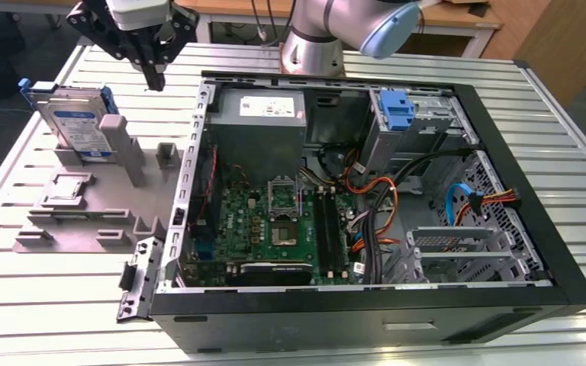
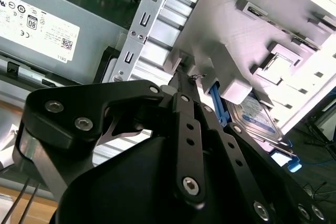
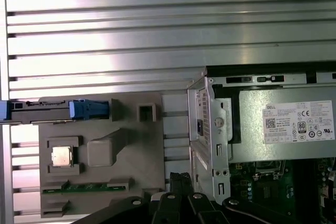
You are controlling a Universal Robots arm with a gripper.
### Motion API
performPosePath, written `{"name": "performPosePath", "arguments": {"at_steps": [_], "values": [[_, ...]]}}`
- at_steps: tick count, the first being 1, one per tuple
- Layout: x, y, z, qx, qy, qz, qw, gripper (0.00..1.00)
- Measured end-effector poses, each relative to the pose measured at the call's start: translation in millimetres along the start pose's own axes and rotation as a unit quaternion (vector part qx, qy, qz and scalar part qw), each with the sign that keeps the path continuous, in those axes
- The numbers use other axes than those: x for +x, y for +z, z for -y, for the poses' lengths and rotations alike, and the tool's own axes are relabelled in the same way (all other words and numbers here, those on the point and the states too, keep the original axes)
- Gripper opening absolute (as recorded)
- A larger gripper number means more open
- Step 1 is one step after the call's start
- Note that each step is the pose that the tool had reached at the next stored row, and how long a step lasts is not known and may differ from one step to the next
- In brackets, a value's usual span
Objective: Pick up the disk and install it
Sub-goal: 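Reach for the disk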
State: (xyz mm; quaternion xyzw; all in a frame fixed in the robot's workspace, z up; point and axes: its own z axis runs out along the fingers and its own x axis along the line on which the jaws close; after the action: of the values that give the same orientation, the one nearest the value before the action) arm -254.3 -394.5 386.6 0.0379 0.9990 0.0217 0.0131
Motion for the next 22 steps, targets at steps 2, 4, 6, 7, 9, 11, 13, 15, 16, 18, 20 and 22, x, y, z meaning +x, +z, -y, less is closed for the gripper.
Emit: {"name": "performPosePath", "arguments": {"at_steps": [2,4,6,7,9,11,13,15,16,18,20,22], "values": [[1.1,0.0,0.1,0.0,0.0,0.0,1.0,0.1],[2.3,0.1,0.2,0.0,0.0,0.0,1.0,0.1],[3.4,0.1,0.3,0.0,0.0,0.0,1.0,0.1],[4.0,0.1,0.3,0.0,0.0,-0.0001,1.0,0.1],[5.4,0.2,0.4,0.0,0.0,0.0,1.0,0.1],[6.9,0.3,0.5,0.0,0.0,0.0,1.0,0.1],[8.4,0.3,0.6,0.0,0.0,0.0,1.0,0.1],[9.8,0.3,0.8,0.0,0.0,0.0,1.0,0.1],[10.4,0.4,0.8,0.0,0.0,0.0,1.0,0.1],[11.9,0.5,0.9,0.0,0.0,0.0,1.0,0.1],[13.8,0.5,1.1,0.0,0.0,0.0,1.0,0.1],[16.2,0.6,0.2,0.0,0.0,-0.0001,1.0,0.1]]}}
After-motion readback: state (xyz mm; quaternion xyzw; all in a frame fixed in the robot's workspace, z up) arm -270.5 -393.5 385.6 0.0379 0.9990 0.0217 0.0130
